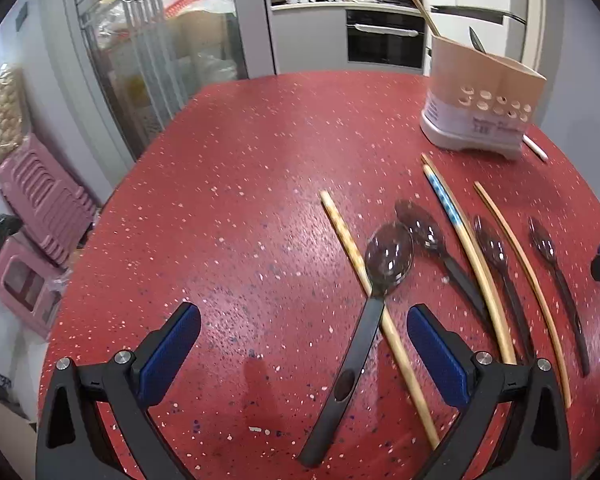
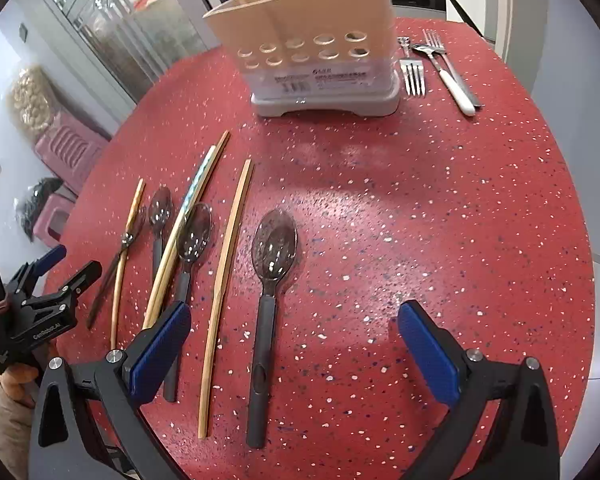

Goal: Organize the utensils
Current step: 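Move both tools back down to the remaining utensils on the table, then grasp a dark spoon handle with the left tool while the right tool grasps another dark spoon, then lift both held spoons and carry them above the beige holder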

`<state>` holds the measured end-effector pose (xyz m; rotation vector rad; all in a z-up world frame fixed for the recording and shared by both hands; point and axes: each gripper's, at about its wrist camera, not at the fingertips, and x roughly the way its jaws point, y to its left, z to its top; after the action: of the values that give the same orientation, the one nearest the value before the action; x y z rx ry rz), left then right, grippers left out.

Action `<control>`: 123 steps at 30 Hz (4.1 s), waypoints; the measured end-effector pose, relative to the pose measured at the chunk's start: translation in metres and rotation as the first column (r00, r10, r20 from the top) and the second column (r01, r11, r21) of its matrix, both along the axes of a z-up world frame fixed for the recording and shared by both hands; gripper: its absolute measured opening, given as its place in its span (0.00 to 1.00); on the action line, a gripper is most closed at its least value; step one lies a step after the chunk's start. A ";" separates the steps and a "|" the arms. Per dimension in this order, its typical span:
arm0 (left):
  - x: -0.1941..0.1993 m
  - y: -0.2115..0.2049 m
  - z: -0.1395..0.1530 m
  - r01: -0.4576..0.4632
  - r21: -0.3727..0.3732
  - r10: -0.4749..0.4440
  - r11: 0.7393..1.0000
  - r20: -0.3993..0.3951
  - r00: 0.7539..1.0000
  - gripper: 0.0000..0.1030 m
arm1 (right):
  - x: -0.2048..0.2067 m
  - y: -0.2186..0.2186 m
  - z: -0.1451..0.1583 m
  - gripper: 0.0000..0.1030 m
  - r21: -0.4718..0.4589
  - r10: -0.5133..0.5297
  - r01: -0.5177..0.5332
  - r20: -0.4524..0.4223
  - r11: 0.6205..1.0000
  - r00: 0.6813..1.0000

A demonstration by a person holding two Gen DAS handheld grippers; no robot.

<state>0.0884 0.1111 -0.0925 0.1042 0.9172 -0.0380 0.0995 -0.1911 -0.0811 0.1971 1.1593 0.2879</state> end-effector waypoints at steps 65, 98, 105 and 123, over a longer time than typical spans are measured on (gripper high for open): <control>-0.004 -0.031 0.058 0.173 -0.176 -0.169 0.969 0.041 0.985 0.35 | 0.011 -0.001 0.039 0.12 0.013 0.094 -0.096 0.103 0.995 0.990; 0.140 -0.109 0.187 0.143 -0.425 0.045 0.894 0.403 0.914 0.35 | 0.125 -0.071 0.162 0.12 0.195 -0.077 -0.011 0.438 0.981 0.896; 0.174 -0.128 0.178 0.131 -0.427 0.072 0.895 0.426 0.902 0.35 | 0.163 -0.069 0.166 0.12 0.195 -0.087 -0.015 0.502 0.981 0.861; 0.207 -0.155 0.133 0.106 -0.342 0.063 0.934 0.449 0.891 0.35 | 0.215 -0.044 0.107 0.12 0.063 0.004 -0.051 0.588 0.997 0.809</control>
<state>0.2951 -0.0438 0.0404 -0.2133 0.4251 -0.1949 0.3146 -0.2349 0.0263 0.1417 0.5294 0.3868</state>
